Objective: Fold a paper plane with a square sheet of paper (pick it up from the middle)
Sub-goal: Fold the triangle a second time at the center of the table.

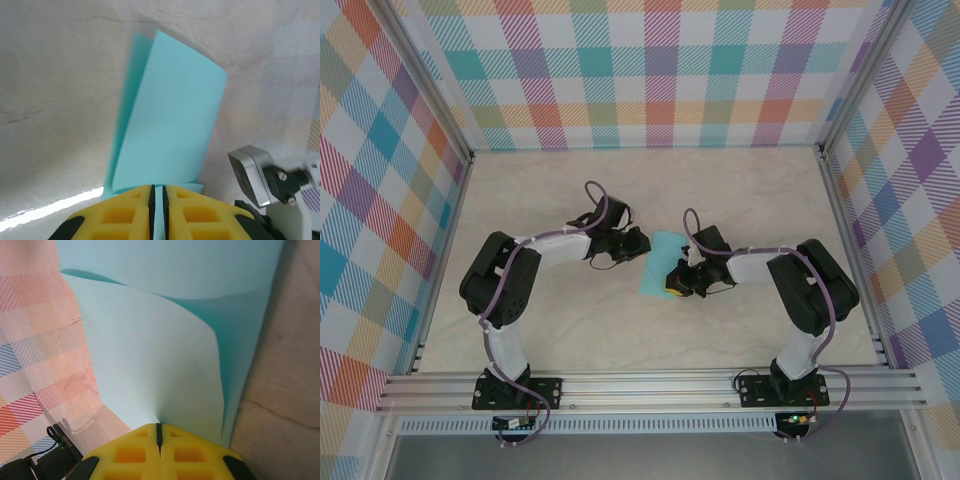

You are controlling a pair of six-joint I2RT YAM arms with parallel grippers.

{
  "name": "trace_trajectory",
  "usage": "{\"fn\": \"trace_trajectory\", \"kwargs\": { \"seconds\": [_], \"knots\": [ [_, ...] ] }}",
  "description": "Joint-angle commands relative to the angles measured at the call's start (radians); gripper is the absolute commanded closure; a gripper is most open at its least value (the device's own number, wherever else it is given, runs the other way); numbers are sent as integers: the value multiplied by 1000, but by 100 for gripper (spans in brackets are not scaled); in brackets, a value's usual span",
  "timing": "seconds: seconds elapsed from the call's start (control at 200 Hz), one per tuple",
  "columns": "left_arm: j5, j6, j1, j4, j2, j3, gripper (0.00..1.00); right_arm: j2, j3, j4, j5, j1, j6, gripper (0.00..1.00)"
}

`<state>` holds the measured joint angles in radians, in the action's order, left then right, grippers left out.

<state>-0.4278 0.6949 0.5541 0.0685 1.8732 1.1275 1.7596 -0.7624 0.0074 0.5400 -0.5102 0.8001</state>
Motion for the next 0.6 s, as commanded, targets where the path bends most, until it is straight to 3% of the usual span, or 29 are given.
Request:
{"fn": "trace_trajectory", "kwargs": {
  "seconds": [0.0,0.305,0.595],
  "knots": [
    [-55,8,39,-48,-5,-35,86,17,11,-102,-66,5,-13,98],
    [-67,22,61,-105,82,-47,87,17,9,-94,-60,5,-6,98],
    [29,12,63,-40,119,-63,89,-19,-63,-132,-37,4,-14,97]
  ]
}}
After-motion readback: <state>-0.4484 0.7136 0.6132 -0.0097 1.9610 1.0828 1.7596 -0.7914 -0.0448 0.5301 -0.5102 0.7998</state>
